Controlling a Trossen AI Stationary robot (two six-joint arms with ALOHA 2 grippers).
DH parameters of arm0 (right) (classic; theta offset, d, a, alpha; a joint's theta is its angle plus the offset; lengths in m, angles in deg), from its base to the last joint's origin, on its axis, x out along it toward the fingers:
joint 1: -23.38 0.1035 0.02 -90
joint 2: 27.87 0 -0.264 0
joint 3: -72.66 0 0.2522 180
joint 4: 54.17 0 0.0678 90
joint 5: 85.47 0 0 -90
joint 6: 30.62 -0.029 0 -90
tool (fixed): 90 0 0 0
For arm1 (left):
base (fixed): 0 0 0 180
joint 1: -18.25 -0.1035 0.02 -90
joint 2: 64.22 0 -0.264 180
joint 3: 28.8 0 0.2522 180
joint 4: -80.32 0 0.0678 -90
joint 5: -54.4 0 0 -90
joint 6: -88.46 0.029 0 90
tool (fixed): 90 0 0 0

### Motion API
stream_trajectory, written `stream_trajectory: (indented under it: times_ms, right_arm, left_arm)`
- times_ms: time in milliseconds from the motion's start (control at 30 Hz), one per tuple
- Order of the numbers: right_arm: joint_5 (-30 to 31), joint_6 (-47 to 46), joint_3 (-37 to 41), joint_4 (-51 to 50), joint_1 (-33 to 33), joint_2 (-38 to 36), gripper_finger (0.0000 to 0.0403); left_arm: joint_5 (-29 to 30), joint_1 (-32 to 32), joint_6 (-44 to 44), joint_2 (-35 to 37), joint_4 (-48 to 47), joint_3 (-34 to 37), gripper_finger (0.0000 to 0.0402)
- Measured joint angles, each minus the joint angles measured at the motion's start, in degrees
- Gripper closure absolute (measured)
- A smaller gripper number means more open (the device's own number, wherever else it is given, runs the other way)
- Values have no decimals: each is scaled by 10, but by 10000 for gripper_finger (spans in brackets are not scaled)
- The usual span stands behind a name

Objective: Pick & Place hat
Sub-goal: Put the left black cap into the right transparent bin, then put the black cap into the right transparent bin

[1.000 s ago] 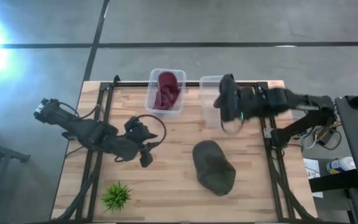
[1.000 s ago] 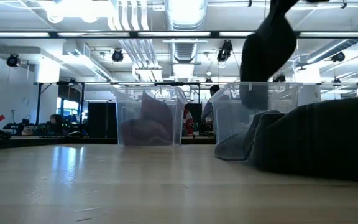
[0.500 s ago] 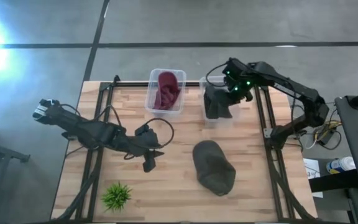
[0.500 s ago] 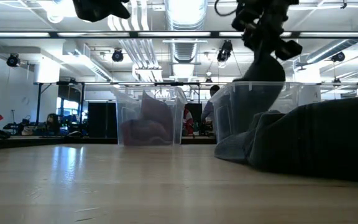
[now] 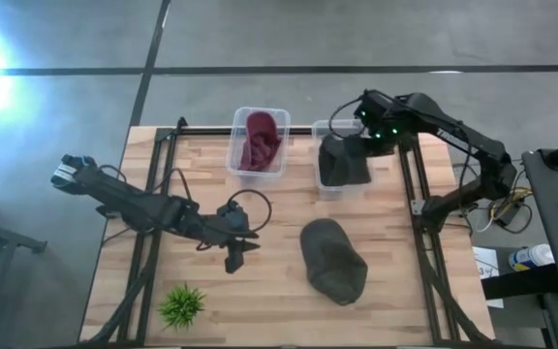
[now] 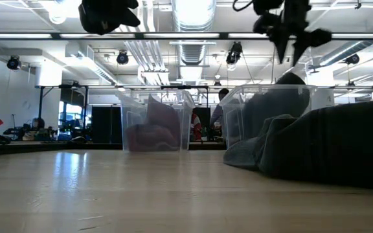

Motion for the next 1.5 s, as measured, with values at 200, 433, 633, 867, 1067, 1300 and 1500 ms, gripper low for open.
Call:
stream_trajectory:
  times_ms: [200, 433, 633, 867, 1067, 1300, 1500]
  right_arm:
    - [32, -84, -13, -44, 116, -53, 248]
    - [32, -279, 1, -23, 341, -51, 257]
    - [29, -402, 51, 162, 489, 38, 258]
    - [76, -511, 86, 309, 545, 200, 259]
    - [89, -511, 73, 323, 558, 292, 259]
    - [90, -266, 77, 556, 560, 345, 261]
    - [41, -152, 67, 632, 568, 358, 276]
  left_arm:
    - [0, 0, 6, -2, 19, 6, 273]
    - [0, -4, -1, -2, 66, 6, 273]
    - [0, -11, 25, -17, 99, 8, 273]
    - [-5, -16, -17, -47, 98, 42, 273]
    - [-23, 8, -132, -41, 93, 115, 273]
    - [-23, 63, -282, -40, 105, 187, 273]
    - [-8, 122, -357, -37, 144, 202, 273]
